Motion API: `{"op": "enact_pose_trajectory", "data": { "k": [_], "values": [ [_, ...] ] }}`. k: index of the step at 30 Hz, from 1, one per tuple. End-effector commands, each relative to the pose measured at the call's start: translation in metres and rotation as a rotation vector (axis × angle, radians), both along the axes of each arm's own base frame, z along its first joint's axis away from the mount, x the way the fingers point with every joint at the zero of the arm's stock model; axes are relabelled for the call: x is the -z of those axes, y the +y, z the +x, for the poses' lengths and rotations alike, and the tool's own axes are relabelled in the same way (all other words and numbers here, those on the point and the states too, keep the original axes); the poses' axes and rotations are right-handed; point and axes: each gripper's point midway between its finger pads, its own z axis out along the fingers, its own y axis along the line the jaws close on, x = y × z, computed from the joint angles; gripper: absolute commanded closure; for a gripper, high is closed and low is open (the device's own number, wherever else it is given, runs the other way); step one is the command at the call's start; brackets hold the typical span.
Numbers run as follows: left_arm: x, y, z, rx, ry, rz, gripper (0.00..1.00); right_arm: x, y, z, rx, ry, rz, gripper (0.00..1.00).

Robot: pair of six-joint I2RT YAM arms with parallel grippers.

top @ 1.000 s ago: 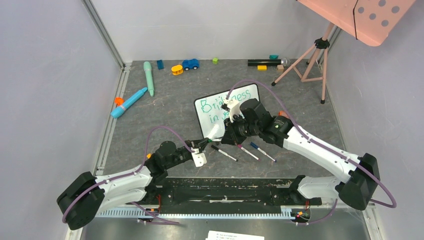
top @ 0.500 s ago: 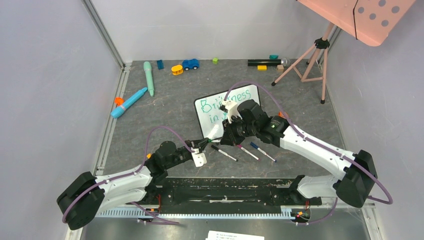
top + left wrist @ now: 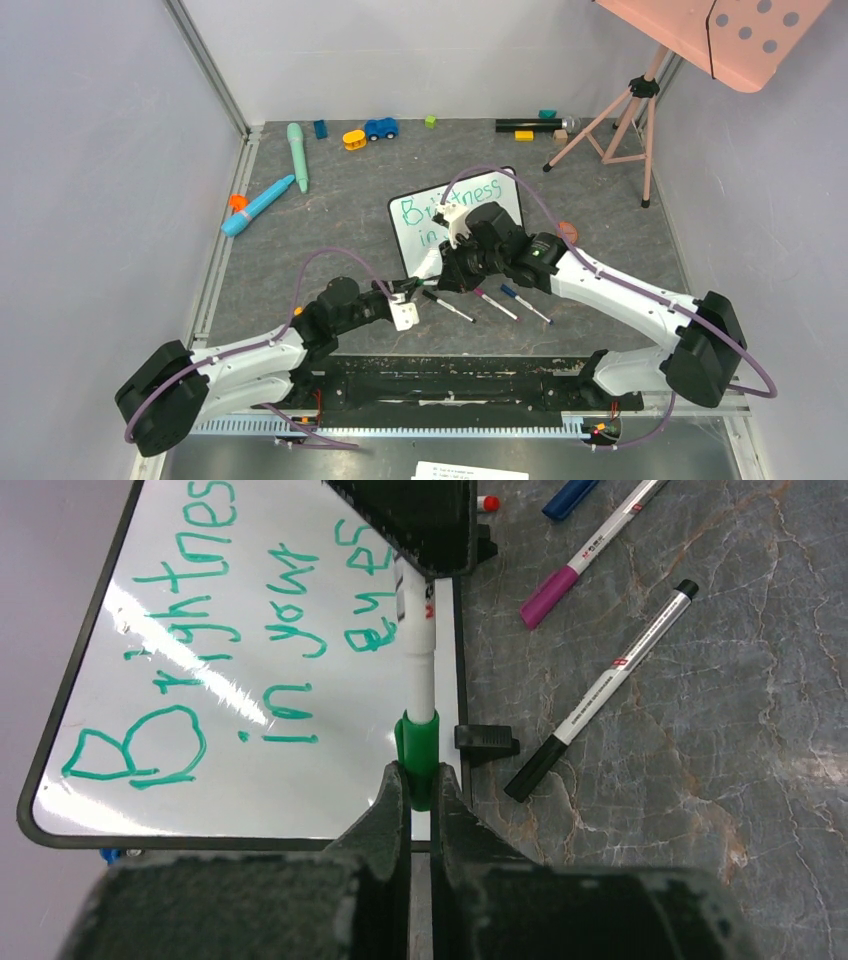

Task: Write a sentence on the whiteboard
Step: Close the whiteboard marker at the center of the board.

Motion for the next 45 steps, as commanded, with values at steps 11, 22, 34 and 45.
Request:
{"op": "enact_pose_trajectory", "data": {
  "k": [11, 22, 34, 45],
  "values": [
    [-0.068, -0.049, -0.017, -0.017, 0.037, 0.090, 0.98, 0.010, 0.000, 0.015, 0.065, -0.070, -0.134, 1.00],
    [-0.123, -0.074, -0.040, 0.050, 0.130, -0.083, 0.98, 0.014, 0.016, -0.004, -0.059, -0.015, -0.059, 1.00],
    [-0.164, -0.095, -0.074, 0.245, 0.199, -0.256, 0.98, 0.031, 0.022, -0.031, -0.202, 0.082, -0.034, 1.00],
    [-0.178, -0.130, -0.080, 0.311, 0.354, -0.410, 0.98, 0.033, 0.009, -0.038, -0.259, 0.069, -0.096, 1.00]
  ]
}}
